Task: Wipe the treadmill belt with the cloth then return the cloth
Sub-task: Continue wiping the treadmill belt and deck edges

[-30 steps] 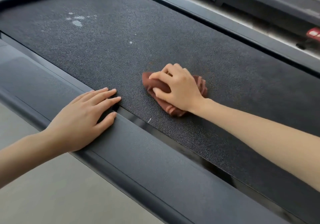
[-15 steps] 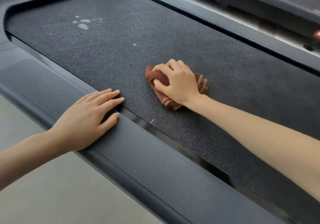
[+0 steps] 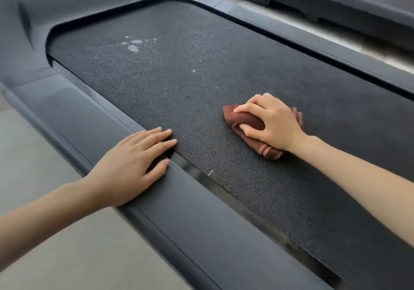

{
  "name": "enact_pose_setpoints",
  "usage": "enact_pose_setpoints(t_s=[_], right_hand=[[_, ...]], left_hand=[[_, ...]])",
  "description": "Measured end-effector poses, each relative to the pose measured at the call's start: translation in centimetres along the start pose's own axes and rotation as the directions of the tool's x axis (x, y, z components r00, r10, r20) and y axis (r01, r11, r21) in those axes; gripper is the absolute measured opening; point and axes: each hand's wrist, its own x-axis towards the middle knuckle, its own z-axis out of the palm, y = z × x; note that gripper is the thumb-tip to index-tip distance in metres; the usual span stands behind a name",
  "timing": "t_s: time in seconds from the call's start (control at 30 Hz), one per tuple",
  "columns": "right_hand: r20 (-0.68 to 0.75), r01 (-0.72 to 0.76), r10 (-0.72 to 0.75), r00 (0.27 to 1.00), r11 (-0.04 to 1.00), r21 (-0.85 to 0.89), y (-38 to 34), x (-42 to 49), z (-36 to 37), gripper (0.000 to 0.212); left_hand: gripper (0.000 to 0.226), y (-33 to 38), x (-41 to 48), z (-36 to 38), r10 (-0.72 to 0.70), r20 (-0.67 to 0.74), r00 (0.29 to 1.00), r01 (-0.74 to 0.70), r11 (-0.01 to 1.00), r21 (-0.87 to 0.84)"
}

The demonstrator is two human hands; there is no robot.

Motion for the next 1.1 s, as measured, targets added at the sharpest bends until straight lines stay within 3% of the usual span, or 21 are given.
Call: enact_pose_setpoints(t_s=[0.23,0.37,0.5,0.7,0.8,0.9,0.97,1.1], right_hand=[[0.052,0.154,-0.157,0.986,0.987,0.047,1.6,-0.8,-0.3,0.053],[-0.06,0.056,-0.052,0.997,0.996,0.069,1.3,-1.2,0.2,0.055],[-0.078,-0.049,0.054,0.995,0.996,0.073,0.0,-1.0,0.5,0.053],[-0.17,-0.101,0.11,0.979,0.993,0.058,0.9,-0.1,1.7,0.043],[-0.168,-0.287,0.286,0.943,0.958,0.015,2.9,4.1,2.6,0.04],[-0.211,-0.598,0.578,0.788,0.801,-0.04,3.7,9.0,3.8,0.042],[-0.209,-0.67,0.648,0.732,0.741,-0.048,2.4,11.9,5.1,0.043],[-0.172,-0.51,0.491,0.854,0.854,-0.099,-3.0,13.6,7.0,0.043]], left_hand=[[0.059,-0.1,0.2,-0.5,-0.001,0.031,1.0,0.002,1.0,-0.019],[0.058,0.3,1.3,-0.8,0.031,0.102,0.994,-0.034,0.999,0.029],[0.069,1.7,3.2,-0.5,-0.008,0.191,0.982,-0.017,0.992,0.127],[0.065,1.6,3.7,0.5,0.003,0.066,0.998,-0.007,0.998,0.055],[0.066,1.1,3.7,0.9,0.039,0.06,0.997,-0.043,0.997,0.066],[0.062,-0.9,3.8,0.1,0.152,0.117,0.981,-0.16,0.985,0.066],[0.057,-3.8,3.7,-1.2,0.212,0.149,0.966,-0.22,0.975,0.037],[0.05,-10.7,3.5,-3.3,0.244,0.172,0.954,-0.252,0.967,0.025]])
